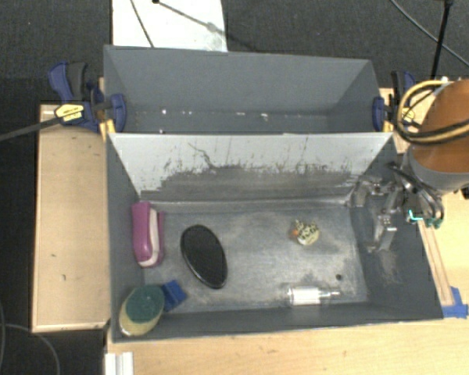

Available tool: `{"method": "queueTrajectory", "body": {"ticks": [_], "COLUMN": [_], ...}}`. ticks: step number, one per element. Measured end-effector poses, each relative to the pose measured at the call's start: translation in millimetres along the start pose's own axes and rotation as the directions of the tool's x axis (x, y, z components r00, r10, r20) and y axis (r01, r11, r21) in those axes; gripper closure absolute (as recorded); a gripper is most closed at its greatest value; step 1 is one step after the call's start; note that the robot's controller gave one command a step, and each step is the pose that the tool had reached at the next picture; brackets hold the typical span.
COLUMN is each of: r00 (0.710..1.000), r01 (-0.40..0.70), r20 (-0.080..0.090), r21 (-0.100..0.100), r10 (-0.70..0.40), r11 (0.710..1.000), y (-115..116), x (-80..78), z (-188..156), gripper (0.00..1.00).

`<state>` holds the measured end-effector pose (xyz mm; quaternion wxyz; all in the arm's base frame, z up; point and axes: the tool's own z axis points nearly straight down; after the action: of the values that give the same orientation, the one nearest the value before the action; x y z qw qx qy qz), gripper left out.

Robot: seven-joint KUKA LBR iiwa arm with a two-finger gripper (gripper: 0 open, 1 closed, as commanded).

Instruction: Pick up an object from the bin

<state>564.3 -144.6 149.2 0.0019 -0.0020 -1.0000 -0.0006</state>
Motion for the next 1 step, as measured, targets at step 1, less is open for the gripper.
{"method": "queueTrajectory", "body": {"ticks": [1], "r00": [0.996], "r01": [-0.094], "r20": [0.0], "r21": [-0.004], "r10": [0.094], "r11": [0.996], "y": [71.2], "x": [-24.3], "z": [82.7], "gripper": [0.0]}}
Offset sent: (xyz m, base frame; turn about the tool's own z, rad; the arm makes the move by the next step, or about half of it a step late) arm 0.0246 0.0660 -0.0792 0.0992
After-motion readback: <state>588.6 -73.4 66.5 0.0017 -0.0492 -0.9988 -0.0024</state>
